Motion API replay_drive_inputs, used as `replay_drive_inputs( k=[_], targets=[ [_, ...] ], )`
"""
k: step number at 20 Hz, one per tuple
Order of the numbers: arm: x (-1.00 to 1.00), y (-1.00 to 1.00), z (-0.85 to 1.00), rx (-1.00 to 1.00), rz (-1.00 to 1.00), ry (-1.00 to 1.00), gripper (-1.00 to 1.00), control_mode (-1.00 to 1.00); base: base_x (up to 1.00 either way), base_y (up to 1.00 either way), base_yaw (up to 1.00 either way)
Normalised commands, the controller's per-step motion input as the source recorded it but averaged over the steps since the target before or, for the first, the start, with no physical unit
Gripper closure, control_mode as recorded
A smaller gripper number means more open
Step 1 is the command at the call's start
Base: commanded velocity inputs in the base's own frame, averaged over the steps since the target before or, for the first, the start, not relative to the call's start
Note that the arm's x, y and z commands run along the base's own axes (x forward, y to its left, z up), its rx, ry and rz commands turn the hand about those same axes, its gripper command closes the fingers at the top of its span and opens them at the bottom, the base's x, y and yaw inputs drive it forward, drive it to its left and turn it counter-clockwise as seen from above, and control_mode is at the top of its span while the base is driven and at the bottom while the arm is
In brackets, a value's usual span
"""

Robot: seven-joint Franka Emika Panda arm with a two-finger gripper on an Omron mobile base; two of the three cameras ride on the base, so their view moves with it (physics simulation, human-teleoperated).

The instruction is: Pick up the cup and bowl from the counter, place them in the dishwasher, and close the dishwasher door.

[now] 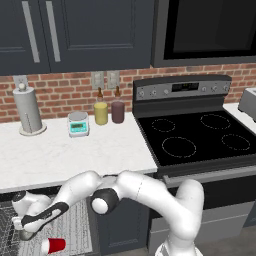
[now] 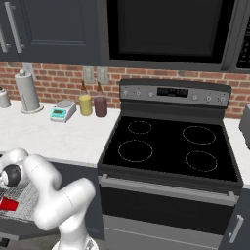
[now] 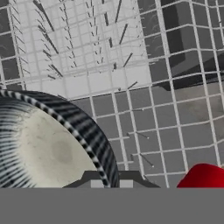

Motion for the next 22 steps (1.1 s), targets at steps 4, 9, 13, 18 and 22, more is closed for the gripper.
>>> replay_drive_inputs(
  k=[4, 9, 13, 18, 22],
  targets=[
    [0.09, 0.0, -0.2, -0.04, 0.0, 0.01, 1.0, -1.0, 0.0, 0.0, 0.0],
    [0.07, 0.0, -0.19, 0.0, 0.01, 0.0, 1.0, -1.0, 0.0, 0.0, 0.0],
    [0.0, 0.03, -0.03, 0.0, 0.01, 0.02, -1.0, -1.0, 0.0, 0.0, 0.0],
    [0.0, 0.05, 0.0, 0.0, 0.0, 0.03, -1.0, -1.0, 0.0, 0.0, 0.0],
    [0.0, 0.0, 0.0, 0.0, 0.0, 0.0, -1.0, -1.0, 0.0, 0.0, 0.0]
  ],
)
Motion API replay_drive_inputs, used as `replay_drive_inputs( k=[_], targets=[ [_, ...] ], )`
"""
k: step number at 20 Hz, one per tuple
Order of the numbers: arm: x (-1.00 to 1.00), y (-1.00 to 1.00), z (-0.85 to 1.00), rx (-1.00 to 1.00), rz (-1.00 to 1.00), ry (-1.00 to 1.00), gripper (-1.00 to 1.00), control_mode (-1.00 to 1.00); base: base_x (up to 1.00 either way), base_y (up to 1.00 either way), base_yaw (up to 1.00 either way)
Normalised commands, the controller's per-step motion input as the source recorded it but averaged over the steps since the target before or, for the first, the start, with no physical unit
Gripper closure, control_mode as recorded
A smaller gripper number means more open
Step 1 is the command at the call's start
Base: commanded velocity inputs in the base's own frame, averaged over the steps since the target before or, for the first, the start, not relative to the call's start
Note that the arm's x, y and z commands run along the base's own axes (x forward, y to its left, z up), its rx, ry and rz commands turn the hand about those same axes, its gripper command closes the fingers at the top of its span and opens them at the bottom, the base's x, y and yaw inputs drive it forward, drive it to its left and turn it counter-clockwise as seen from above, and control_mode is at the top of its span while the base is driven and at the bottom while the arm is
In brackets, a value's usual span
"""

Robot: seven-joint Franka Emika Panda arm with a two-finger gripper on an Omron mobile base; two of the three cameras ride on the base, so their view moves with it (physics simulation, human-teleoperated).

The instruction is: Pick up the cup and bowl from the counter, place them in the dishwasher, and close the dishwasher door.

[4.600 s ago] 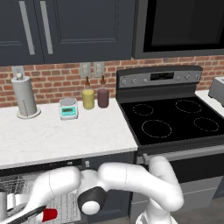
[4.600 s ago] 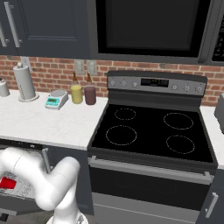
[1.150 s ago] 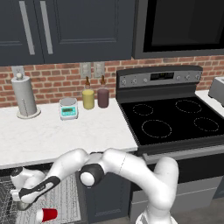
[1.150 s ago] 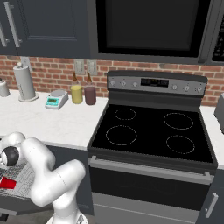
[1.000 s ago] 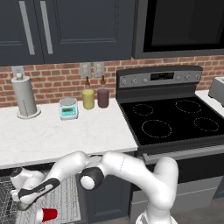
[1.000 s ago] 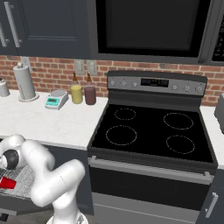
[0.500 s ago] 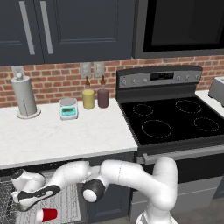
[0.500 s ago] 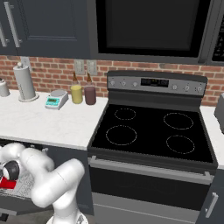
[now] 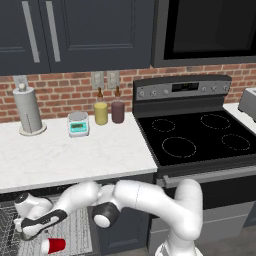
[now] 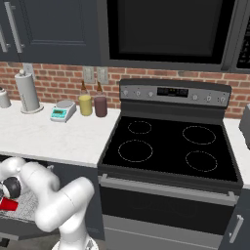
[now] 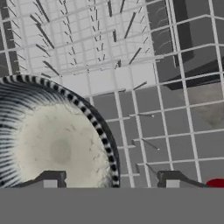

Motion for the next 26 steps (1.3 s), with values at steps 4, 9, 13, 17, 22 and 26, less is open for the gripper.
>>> replay_drive_inputs(
  k=[4, 9, 13, 17, 22, 26],
  targets=[
    [0.0, 0.02, 0.08, -0.05, 0.0, 0.0, -1.0, -1.0, 0.0, 0.0, 0.0],
    [0.0, 0.1, 0.32, -0.18, 0.0, 0.0, -1.0, -1.0, 0.0, 0.0, 0.0],
    [-0.05, 0.08, 0.66, -0.12, 0.0, -0.06, -1.0, -1.0, 0.0, 0.0, 0.0],
    [-0.36, 0.0, 0.64, -0.01, 0.0, -0.02, -1.0, -1.0, 0.0, 0.0, 0.0],
    [-0.94, 0.0, 0.6, 0.06, 0.0, -0.06, -1.0, -1.0, 0.0, 0.0, 0.0],
    [-1.0, 0.0, 0.62, 0.0, 0.0, -0.18, -1.0, -1.0, 0.0, 0.0, 0.0]
  ],
)
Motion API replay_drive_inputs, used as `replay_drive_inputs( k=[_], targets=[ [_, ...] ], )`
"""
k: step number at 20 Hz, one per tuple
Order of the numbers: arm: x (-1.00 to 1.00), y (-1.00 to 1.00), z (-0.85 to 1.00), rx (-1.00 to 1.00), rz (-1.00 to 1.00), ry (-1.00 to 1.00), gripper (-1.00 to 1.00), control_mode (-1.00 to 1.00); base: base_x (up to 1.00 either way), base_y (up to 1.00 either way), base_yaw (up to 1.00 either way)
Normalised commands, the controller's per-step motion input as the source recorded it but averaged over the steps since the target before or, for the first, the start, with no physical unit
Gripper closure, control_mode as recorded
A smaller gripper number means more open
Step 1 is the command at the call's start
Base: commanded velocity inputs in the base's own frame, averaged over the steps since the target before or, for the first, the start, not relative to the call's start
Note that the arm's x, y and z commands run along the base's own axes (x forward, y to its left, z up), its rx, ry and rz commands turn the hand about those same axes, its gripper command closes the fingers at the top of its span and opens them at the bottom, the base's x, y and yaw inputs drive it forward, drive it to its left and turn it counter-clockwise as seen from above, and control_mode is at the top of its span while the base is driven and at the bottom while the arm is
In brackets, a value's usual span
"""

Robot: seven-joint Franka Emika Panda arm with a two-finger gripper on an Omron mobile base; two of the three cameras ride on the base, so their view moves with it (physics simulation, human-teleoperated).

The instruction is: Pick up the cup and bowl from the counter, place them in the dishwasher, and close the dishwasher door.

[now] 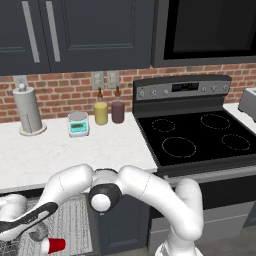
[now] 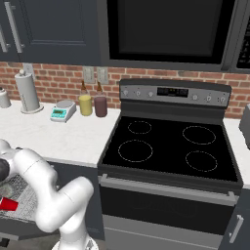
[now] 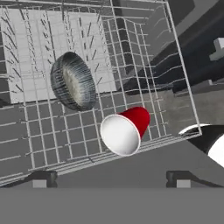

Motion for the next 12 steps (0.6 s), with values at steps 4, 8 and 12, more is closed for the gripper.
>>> replay_drive_inputs(
  k=[4, 8, 12],
  targets=[
    [-1.0, -0.04, 0.85, -0.05, 0.0, -0.07, -1.0, -1.0, 0.0, 0.0, 0.0],
    [-1.0, -0.01, 1.0, -0.01, 0.0, -0.01, -1.0, -1.0, 0.0, 0.0, 0.0],
    [-1.0, -0.3, 0.83, 0.0, 0.0, -0.14, -1.0, -1.0, 0.0, 0.0, 0.0]
  ],
)
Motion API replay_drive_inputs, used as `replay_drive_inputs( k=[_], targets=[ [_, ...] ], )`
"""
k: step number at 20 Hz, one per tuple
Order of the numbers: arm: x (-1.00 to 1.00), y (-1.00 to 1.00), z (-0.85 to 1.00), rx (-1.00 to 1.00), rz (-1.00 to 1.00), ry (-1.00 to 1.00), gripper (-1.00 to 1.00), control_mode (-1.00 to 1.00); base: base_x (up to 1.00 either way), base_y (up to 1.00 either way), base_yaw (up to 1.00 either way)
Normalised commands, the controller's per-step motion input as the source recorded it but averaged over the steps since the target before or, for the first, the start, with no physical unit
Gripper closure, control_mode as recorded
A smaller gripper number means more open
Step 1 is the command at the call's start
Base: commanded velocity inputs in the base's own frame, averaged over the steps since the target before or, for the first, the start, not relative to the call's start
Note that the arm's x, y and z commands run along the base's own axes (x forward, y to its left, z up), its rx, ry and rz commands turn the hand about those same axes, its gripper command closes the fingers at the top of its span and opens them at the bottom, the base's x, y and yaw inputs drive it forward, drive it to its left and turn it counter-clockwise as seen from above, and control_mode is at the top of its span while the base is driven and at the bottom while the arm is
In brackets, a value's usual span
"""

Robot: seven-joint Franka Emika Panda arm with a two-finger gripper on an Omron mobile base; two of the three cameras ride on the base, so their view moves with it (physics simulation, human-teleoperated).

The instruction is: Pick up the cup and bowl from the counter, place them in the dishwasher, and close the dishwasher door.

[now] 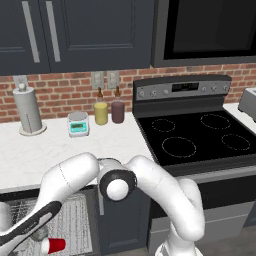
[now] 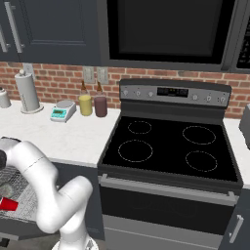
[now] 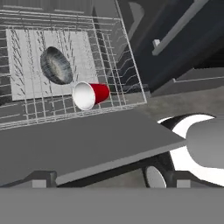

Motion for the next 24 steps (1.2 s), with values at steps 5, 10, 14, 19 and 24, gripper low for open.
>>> replay_drive_inputs(
  k=[5, 10, 14, 19, 24],
  targets=[
    [-1.0, -0.81, 0.3, 0.0, 0.0, -0.35, -1.0, -1.0, 0.0, 0.0, 0.0],
    [-1.0, -0.07, 0.32, 0.0, 0.0, -0.41, -1.0, -1.0, 0.0, 0.0, 0.0],
    [-1.0, 0.0, 0.09, 0.0, 0.0, -0.4, -1.0, -1.0, 0.0, 0.0, 0.0],
    [-1.0, 0.0, -0.12, 0.0, -0.05, -0.22, -1.0, -1.0, 0.0, 0.0, 0.0],
    [-1.0, -0.22, -0.69, 0.0, -0.17, -0.04, -1.0, -1.0, 0.0, 0.0, 0.0]
  ],
)
